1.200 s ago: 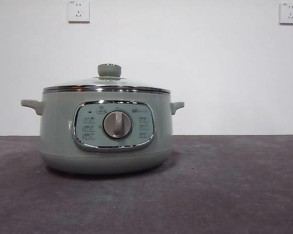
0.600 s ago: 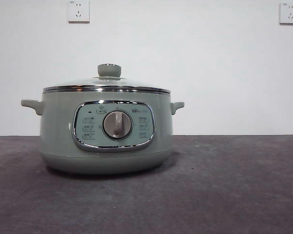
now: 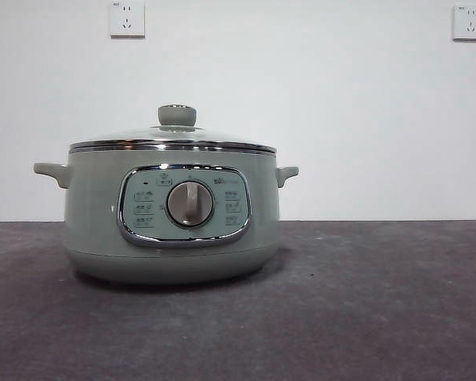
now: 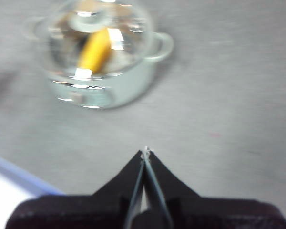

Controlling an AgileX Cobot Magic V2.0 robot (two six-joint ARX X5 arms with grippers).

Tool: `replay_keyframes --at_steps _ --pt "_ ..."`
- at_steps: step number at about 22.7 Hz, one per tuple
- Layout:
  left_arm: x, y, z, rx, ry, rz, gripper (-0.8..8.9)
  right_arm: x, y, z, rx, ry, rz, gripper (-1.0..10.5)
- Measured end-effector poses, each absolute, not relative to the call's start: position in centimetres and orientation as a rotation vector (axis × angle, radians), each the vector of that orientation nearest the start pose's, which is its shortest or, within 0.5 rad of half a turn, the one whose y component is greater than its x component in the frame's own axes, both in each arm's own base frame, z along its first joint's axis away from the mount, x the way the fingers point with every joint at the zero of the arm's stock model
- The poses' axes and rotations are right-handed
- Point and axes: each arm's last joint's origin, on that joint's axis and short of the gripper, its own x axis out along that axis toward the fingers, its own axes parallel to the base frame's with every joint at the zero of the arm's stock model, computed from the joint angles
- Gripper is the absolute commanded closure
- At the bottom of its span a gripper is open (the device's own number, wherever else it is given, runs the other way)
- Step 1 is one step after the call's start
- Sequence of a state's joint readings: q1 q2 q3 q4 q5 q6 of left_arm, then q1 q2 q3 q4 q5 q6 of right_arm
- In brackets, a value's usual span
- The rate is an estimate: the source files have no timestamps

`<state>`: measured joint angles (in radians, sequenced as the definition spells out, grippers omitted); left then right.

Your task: Pick up the corn,open the lid,put the corn in the pot,close the lid

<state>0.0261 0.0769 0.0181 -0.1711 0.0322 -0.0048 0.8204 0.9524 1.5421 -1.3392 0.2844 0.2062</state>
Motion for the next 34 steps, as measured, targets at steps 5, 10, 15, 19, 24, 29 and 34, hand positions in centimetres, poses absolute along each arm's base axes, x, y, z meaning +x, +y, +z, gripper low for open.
replay_keyframes --at_steps 5,10,15,19,24,29,34 --pt "9.9 0.2 14.7 -0.012 0.232 -0.006 8.16 9.7 4.8 39.1 -0.168 0.316 0.433 9.5" --pt "9.9 0.2 14.7 -0.012 0.232 -0.006 8.16 10.2 1.5 26.6 -0.12 0.114 0.224 9.5" --pt "9.9 0.2 14.7 -0.012 0.234 -0.006 8.16 9.8 0.6 19.7 -0.118 0.216 0.118 9.5" --pt "9.9 0.2 14.7 -0.012 0.234 -0.006 8.16 9.6 0.4 17.9 -0.122 0.215 0.094 9.5" --pt "9.9 0.2 14.7 -0.012 0.234 -0.006 8.16 9.6 0.4 16.1 -0.121 0.238 0.094 9.5" --pt "9.9 0.2 14.7 -0.012 0.234 -0.006 8.16 9.5 0.4 15.2 -0.121 0.216 0.093 9.5" --pt "9.9 0.2 14.7 -0.012 0.234 -0.006 8.16 9.4 0.3 15.5 -0.12 0.185 0.05 9.5"
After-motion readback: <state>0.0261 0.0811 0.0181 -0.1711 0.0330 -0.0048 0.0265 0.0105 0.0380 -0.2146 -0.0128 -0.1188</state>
